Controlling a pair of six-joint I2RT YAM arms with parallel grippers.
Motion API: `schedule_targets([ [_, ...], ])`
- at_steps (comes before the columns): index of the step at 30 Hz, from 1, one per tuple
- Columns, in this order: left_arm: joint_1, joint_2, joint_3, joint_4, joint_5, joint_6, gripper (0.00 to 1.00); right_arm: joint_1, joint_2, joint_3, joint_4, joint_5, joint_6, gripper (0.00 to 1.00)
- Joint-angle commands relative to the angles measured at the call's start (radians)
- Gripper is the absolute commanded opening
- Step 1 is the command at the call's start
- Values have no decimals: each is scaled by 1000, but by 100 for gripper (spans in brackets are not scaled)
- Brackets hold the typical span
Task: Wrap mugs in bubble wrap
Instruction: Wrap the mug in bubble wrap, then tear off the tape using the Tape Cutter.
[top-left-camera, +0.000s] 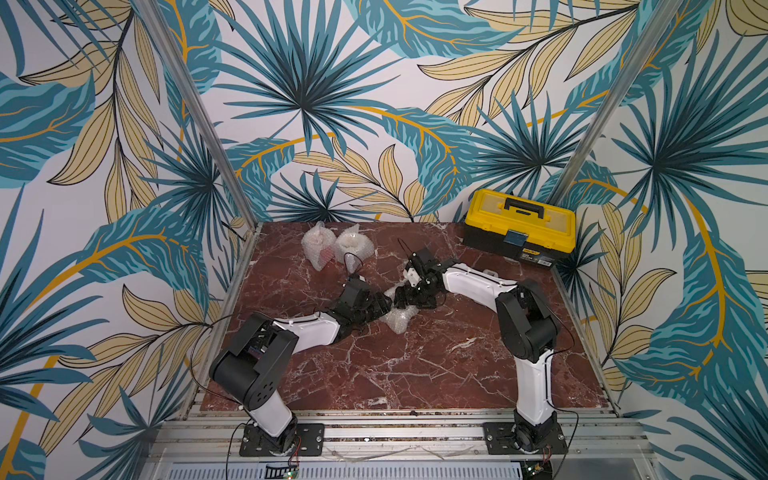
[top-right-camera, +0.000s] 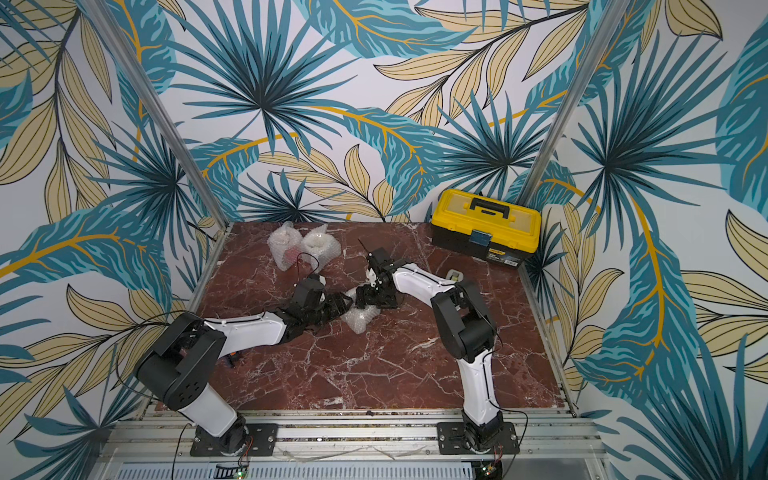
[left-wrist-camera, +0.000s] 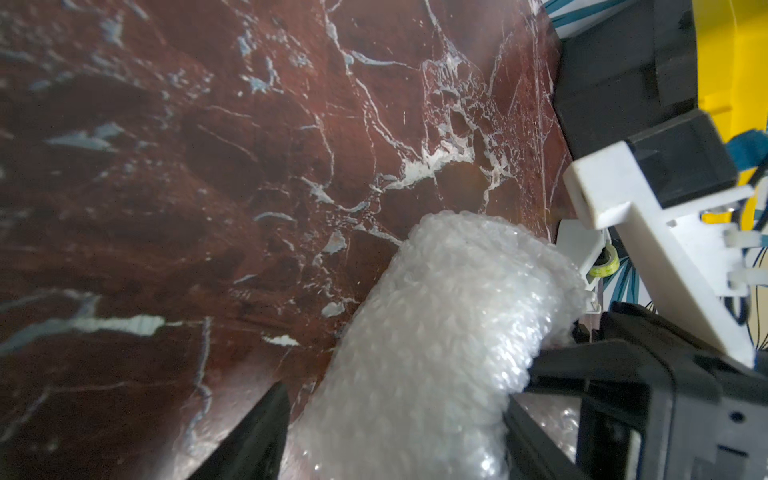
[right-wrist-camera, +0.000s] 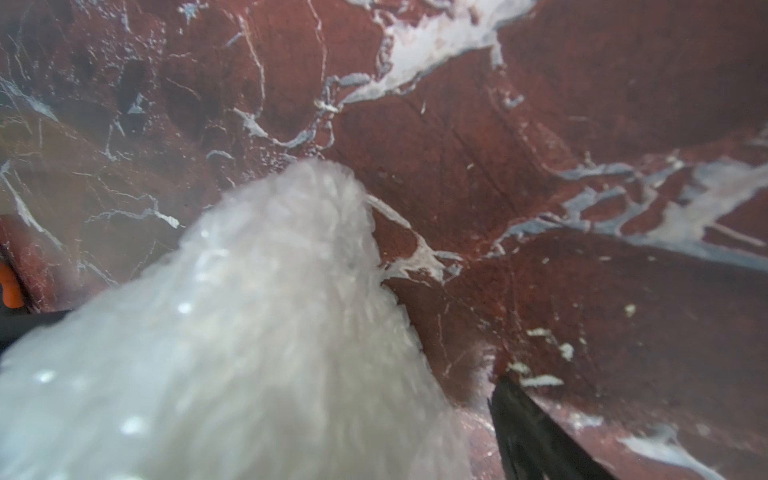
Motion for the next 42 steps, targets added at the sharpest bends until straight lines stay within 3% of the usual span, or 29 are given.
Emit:
schedule_targets([
  [1,-3,-6,-4,-105,-29,20,74,36,67,-57,-134,64,-3,85],
  [8,-8,35,2,-106,-30,24,74,34,47,-60,-122,28,8,85],
  [12,-8,107,9,-118,-30,5,68,32,-17,-60,-99,3,8,85],
  [21,-8,120,-18,-118,-28,2,57,-51,-407,-229,121,67,41,85],
  [26,-8,123,-6,-118,-8,18,56,-215,-588,-467,286,159,102,85],
  [30,-8,135,4,-117,7,41,56,-406,-656,-588,379,121,158,82],
  [35,-8,154,24,-118,35,78,56,-614,-601,-629,496,-89,233,66],
  [42,-8,173,58,-127,66,121,56,-733,-431,-572,553,-213,275,49],
])
